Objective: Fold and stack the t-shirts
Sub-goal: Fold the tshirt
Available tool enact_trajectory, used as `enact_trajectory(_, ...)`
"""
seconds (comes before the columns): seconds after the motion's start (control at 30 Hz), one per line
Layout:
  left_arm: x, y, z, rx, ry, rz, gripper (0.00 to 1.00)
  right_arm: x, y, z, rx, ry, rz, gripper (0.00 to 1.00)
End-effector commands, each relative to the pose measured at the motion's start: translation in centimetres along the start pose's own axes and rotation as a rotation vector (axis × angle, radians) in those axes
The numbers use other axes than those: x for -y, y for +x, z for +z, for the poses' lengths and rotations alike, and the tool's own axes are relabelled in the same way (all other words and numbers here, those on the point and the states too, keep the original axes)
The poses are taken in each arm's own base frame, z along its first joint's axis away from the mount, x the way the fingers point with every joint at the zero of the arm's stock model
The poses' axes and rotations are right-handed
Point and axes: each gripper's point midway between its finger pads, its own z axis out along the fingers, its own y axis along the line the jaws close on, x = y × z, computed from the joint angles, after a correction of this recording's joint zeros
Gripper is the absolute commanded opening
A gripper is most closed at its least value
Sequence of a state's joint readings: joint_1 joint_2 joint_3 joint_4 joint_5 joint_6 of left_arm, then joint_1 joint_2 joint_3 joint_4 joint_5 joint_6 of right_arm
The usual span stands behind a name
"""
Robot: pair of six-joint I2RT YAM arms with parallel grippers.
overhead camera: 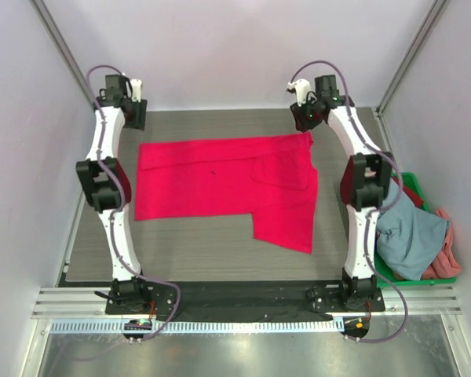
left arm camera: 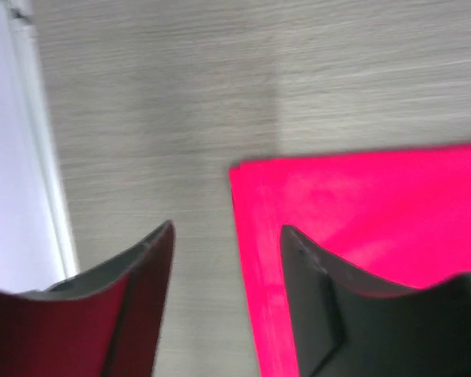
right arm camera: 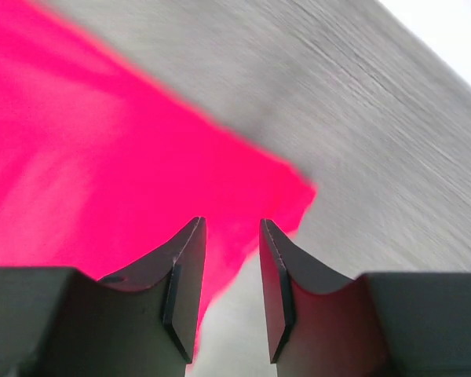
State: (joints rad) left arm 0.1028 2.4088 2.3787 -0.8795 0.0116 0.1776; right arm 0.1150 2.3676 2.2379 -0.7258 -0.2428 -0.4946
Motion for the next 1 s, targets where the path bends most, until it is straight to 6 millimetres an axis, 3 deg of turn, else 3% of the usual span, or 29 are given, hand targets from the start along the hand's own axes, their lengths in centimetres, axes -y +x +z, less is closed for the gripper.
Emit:
enact_trajectory(0.0,1.5,-6.8,-10.4,0.291,0.02,0.044,0.6,-3.9,-5.9,-10.5,0.202,-0.056,-0.165,0.4)
enact_trajectory(0.03,2.0,-6.0,-10.5,0.275,0.032,0.069,0.62,-5.9,-2.0,-11.0,0.134,-0.103,-0.286,0.39)
enact_trajectory(0.07,2.9,-3.5,-9.3,0.209,0.053,0.094,0.62,-7.2,0.1,-11.5,0.1,-0.128,-0.341,0.39)
enact_trajectory(0.1,3.5,-2.6,-9.2,0.186,0.06,0.106,0.62,-8.5,2.4,-11.7,0.063,-0.161,-0.409,0.39)
enact_trajectory(0.13,3.9,-1.7,-9.3,0.163,0.077,0.098,0.62,-10.4,6.4,-12.3,0.011,-0.213,-0.51,0.39)
enact_trajectory(0.23,5.5,1.9,-8.2,0.055,0.138,0.044,0.6,-13.6,12.4,-13.2,-0.071,-0.297,-0.626,0.38)
enact_trajectory(0.33,6.8,5.0,-7.6,-0.026,0.188,-0.006,0.6,-15.7,14.9,-13.9,-0.107,-0.364,-0.687,0.37)
enact_trajectory(0.5,7.6,7.6,-8.7,-0.066,0.22,0.0,0.62,-18.0,15.8,-15.4,-0.117,-0.45,-0.657,0.36)
enact_trajectory(0.6,7.7,10.1,-9.2,-0.146,0.242,0.045,0.61,-19.8,17.6,-16.7,-0.128,-0.511,-0.724,0.36)
enact_trajectory(0.77,7.8,14.5,-10.7,-0.342,0.271,0.048,0.54,-23.4,22.7,-19.3,-0.19,-0.651,-0.829,0.36)
enact_trajectory(0.93,7.7,15.4,-12.2,-0.312,0.261,0.036,0.57,-24.9,26.2,-20.0,-0.208,-0.692,-0.876,0.36)
enact_trajectory(0.97,7.8,15.8,-12.4,-0.323,0.263,0.03,0.57,-25.0,26.1,-19.9,-0.192,-0.681,-0.896,0.36)
